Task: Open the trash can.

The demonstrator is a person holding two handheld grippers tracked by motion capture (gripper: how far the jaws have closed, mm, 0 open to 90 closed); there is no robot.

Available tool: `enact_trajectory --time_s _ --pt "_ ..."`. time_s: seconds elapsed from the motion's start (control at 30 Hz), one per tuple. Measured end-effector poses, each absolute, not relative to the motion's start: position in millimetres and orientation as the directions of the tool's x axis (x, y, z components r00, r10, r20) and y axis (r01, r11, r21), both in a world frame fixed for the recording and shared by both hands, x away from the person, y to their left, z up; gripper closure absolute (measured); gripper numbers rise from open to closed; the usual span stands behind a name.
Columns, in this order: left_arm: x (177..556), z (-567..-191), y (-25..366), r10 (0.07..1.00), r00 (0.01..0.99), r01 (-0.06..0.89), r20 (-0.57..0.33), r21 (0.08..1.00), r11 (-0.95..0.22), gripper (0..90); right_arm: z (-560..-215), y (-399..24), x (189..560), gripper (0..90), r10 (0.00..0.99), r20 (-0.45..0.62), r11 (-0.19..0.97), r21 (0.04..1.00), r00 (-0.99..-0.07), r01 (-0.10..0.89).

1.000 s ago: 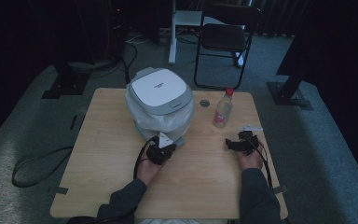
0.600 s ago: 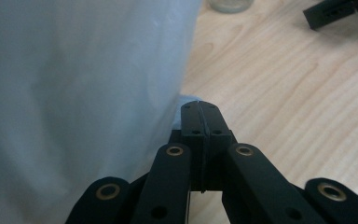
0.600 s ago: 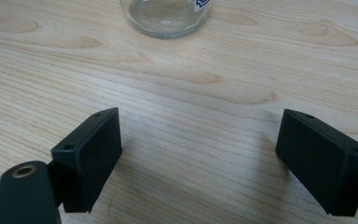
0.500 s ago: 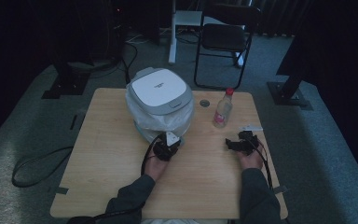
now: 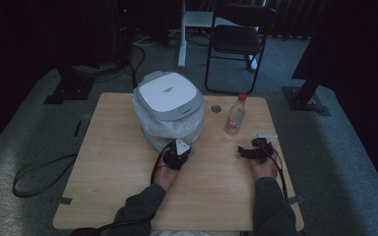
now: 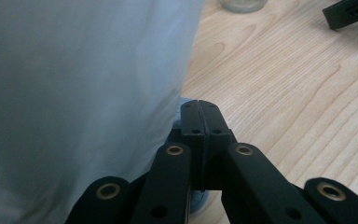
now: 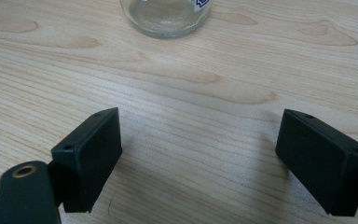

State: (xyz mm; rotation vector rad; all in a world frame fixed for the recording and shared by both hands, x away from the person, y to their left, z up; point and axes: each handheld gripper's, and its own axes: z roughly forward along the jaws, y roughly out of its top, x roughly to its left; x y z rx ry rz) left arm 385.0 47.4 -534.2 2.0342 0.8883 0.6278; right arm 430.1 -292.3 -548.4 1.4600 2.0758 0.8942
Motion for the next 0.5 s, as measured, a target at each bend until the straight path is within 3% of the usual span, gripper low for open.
enact_trajectory --time_s 0.5 --pt "384.6 -541.3 39.6 0.774 0.618 0.399 0.138 0.794 -0.460 90.0 -548.5 -292.4 430.1 13.4 0.940 0.005 0.231 0.723 -0.340 0.651"
